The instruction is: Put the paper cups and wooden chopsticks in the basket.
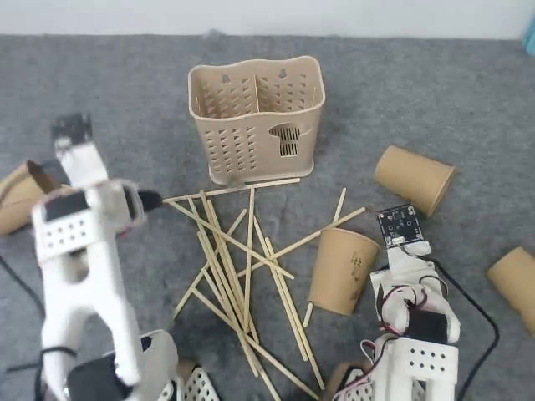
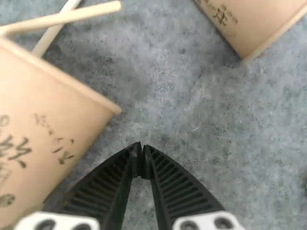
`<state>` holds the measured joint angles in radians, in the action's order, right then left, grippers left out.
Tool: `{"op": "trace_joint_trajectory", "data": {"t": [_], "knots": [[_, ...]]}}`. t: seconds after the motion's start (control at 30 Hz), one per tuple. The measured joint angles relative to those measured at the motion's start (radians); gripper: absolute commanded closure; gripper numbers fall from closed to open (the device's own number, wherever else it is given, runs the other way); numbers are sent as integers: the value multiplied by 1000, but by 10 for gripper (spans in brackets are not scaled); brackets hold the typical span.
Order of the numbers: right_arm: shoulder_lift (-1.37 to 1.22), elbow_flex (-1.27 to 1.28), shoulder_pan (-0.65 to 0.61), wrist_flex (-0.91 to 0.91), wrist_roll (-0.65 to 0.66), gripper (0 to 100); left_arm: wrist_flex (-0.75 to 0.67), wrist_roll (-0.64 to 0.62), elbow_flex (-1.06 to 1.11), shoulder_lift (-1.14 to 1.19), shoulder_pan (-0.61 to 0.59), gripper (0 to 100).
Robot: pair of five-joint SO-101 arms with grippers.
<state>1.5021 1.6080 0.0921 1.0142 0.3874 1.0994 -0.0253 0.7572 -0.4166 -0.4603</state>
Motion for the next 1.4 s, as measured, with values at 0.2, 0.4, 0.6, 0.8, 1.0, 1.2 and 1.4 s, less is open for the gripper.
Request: {"op": "trace_joint_trajectory", "data": {"t": [0.2,0.4,0.6,0.8,1.0,1.2,1.4], "knots": [[-6,-219,57,87,40,988,-288,81,336,-98,-15,681],[-227,-675,-23,296,14,988,-318,80,361,-123,-15,681],[-617,-1186,-212,506,-144,973,-318,80,365,-123,-15,681],[-962,-1640,-368,557,-279,846,-318,77,365,-123,-15,681],[-1266,-1883,-468,508,-404,843,-333,77,365,-123,-15,681],[-1501,-1970,-496,345,-422,843,-342,77,365,-123,-15,681],[-1653,-2030,-439,209,-423,843,-342,77,365,-123,-15,681]]}}
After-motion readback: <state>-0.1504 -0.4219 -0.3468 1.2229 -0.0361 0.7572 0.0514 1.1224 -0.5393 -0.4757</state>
